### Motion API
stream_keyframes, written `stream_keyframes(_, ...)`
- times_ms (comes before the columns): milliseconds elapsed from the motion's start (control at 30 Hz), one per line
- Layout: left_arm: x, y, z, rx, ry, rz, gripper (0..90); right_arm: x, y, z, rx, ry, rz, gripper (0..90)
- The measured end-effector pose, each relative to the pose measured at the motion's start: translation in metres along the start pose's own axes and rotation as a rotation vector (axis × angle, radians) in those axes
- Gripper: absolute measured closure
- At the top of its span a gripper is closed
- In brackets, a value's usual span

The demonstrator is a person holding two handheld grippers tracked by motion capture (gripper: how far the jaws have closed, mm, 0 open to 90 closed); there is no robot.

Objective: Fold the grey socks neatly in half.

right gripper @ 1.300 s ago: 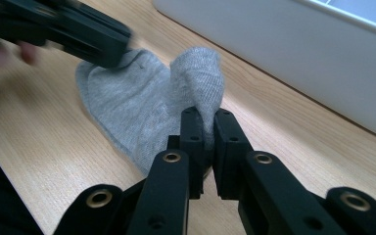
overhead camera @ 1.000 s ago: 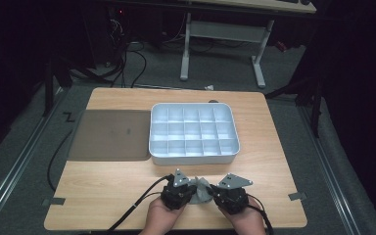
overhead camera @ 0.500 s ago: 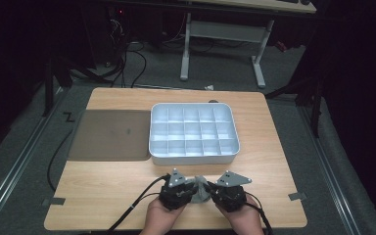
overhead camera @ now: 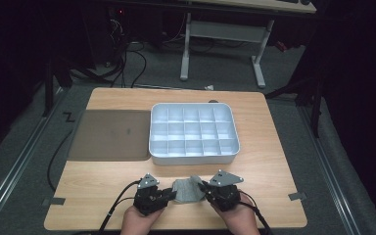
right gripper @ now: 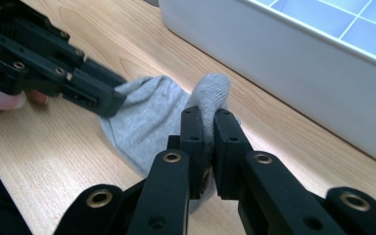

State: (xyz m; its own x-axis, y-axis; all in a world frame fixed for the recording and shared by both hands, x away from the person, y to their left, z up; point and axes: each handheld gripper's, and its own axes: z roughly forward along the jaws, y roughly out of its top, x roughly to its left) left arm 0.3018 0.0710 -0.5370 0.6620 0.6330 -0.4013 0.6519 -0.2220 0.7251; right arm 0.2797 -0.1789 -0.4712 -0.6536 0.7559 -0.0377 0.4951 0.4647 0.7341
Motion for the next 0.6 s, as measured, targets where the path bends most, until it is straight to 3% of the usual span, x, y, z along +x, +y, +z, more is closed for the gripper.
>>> stream_keyframes(600, -0.004, -0.001, 0.003, -0.002, -0.017, 0.025, 77.7, 0.031, 0.01, 0.041, 0.056, 0.036, -0.068, 84.9)
